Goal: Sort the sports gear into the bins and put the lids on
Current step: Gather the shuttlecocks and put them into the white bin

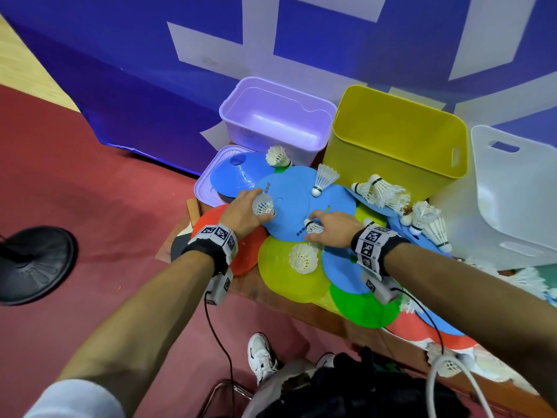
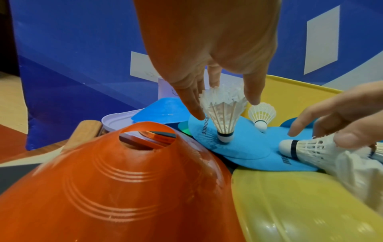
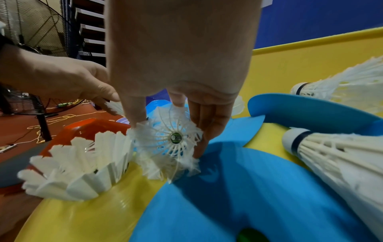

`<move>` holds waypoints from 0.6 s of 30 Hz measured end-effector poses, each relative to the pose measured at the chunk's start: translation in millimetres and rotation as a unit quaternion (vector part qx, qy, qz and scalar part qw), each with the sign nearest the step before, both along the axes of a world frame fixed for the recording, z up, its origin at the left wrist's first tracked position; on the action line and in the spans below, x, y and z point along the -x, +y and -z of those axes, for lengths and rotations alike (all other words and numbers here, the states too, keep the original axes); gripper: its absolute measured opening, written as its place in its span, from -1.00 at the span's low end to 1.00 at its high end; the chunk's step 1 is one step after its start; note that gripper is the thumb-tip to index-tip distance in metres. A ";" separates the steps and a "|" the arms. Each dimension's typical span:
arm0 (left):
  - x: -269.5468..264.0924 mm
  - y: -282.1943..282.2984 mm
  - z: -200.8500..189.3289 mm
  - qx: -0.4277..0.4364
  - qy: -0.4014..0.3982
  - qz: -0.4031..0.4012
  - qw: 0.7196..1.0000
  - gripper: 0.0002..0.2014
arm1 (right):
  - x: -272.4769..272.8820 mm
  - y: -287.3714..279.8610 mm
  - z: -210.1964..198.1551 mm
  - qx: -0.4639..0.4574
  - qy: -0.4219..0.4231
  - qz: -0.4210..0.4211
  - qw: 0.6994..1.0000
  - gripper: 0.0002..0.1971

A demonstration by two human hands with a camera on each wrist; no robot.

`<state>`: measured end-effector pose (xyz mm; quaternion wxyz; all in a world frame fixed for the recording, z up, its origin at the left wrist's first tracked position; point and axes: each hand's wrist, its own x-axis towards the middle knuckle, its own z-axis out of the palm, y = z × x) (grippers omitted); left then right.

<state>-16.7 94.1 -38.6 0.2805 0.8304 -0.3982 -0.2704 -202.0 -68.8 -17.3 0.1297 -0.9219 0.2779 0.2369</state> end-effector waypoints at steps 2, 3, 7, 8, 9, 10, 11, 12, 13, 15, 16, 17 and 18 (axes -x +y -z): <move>-1.6 1.0 -0.5 0.004 -0.006 0.006 1.000 -0.26 | -2.6 -0.4 -0.8 -0.002 0.004 0.012 1.000 -0.39; -2.6 2.0 0.1 0.010 -0.008 0.013 1.000 -0.29 | -4.1 -0.6 -1.6 -0.004 0.001 0.020 1.000 -0.41; -4.8 4.8 3.9 0.012 -0.031 0.037 0.999 -0.44 | -7.8 -2.3 -3.1 -0.006 -0.036 0.042 0.998 -0.44; -4.5 5.1 3.5 0.008 -0.032 0.033 0.999 -0.44 | -8.3 -2.4 -2.6 -0.004 -0.044 0.044 0.998 -0.45; -4.2 5.2 2.6 0.005 -0.028 0.026 0.999 -0.43 | -8.6 -2.4 -1.9 -0.003 -0.048 0.044 0.998 -0.45; -4.1 5.2 2.0 0.002 -0.023 0.018 1.000 -0.41 | -8.7 -2.5 -1.1 -0.004 -0.049 0.043 0.998 -0.46; -3.8 5.6 1.4 -0.001 -0.020 0.012 1.000 -0.38 | -8.8 -2.4 0.2 -0.006 -0.049 0.040 0.998 -0.46; -4.0 5.9 1.9 -0.005 -0.021 0.011 1.000 -0.35 | -8.4 -2.4 1.4 -0.009 -0.047 0.038 0.998 -0.46; -4.0 6.4 2.2 -0.009 -0.023 0.013 1.000 -0.32 | -8.0 -2.0 2.3 -0.013 -0.045 0.038 0.998 -0.45; -5.1 7.4 3.8 -0.017 -0.026 0.022 0.999 -0.30 | -6.8 -0.8 3.3 -0.015 -0.041 0.038 0.998 -0.41; -5.8 7.8 4.5 -0.019 -0.025 0.025 0.999 -0.30 | -6.5 -0.1 3.7 -0.015 -0.038 0.036 0.999 -0.38; -6.6 7.8 4.7 -0.021 -0.025 0.026 0.999 -0.30 | -6.4 0.6 3.7 -0.014 -0.034 0.034 0.999 -0.37; -7.4 7.4 4.5 -0.020 -0.026 0.025 0.999 -0.32 | -6.7 0.8 3.8 -0.013 -0.030 0.032 0.999 -0.38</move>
